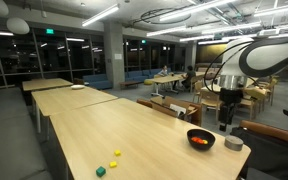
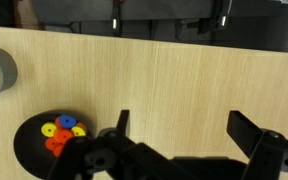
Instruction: Put some of the rings in the bowl
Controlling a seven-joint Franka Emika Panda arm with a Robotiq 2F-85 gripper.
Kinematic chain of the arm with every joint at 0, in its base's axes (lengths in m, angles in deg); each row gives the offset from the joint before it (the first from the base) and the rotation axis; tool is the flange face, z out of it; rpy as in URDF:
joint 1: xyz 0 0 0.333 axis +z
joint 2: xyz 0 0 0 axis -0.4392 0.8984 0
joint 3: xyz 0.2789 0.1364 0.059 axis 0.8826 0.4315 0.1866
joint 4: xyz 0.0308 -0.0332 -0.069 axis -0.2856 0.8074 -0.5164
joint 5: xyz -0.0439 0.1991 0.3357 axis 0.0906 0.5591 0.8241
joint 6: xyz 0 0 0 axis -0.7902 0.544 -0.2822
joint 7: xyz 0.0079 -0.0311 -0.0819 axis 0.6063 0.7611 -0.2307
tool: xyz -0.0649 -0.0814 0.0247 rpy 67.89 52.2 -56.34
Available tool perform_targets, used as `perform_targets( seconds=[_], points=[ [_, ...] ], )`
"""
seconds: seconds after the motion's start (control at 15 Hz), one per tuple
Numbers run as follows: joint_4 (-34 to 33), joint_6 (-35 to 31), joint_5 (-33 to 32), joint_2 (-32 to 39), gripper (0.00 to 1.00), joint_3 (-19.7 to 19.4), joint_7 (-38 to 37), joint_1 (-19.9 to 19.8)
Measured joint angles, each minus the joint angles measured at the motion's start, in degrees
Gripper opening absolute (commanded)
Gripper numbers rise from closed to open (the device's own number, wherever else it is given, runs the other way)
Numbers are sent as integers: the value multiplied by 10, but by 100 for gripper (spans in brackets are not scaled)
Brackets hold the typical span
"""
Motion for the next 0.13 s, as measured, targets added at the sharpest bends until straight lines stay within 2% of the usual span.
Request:
perform_targets(
  seconds=[0.13],
  points=[
    [0, 4, 6, -8, 100, -5, -5, -3]
  ],
)
